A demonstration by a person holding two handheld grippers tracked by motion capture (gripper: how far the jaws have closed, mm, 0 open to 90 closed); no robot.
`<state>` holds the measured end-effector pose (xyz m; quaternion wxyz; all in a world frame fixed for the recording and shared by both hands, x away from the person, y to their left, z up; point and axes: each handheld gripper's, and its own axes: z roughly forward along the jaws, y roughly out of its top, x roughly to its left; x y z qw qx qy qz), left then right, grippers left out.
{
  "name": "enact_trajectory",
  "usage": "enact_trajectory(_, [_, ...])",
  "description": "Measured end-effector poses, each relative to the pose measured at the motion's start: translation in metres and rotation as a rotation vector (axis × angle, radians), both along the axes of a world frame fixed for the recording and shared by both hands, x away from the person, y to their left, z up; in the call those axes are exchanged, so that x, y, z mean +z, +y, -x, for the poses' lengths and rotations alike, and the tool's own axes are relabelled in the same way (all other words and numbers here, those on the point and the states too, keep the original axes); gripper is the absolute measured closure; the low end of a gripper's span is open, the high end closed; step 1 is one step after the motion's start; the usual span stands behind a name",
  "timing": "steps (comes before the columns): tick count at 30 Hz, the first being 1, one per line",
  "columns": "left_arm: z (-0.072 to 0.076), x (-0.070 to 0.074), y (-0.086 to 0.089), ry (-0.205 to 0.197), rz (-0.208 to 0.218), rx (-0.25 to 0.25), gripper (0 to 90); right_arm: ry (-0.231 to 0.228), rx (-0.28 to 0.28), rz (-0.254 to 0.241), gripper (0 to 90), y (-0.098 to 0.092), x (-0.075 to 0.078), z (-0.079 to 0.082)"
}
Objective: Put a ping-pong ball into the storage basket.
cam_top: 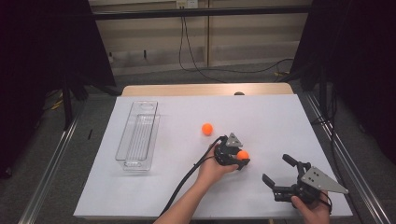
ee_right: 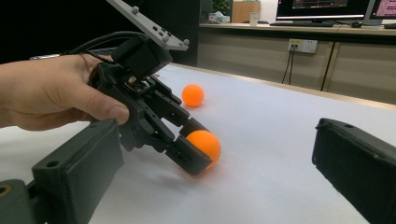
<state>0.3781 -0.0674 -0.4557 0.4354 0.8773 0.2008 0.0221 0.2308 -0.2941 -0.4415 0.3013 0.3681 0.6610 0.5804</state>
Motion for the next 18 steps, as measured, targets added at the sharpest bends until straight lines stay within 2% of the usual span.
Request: enact_trajectory(18, [0.003,0.016,0.015,0.009,0.015,-0.012,50.9,0.004,-0.002,-0.003,1.0,0.000,-0.001,0.000])
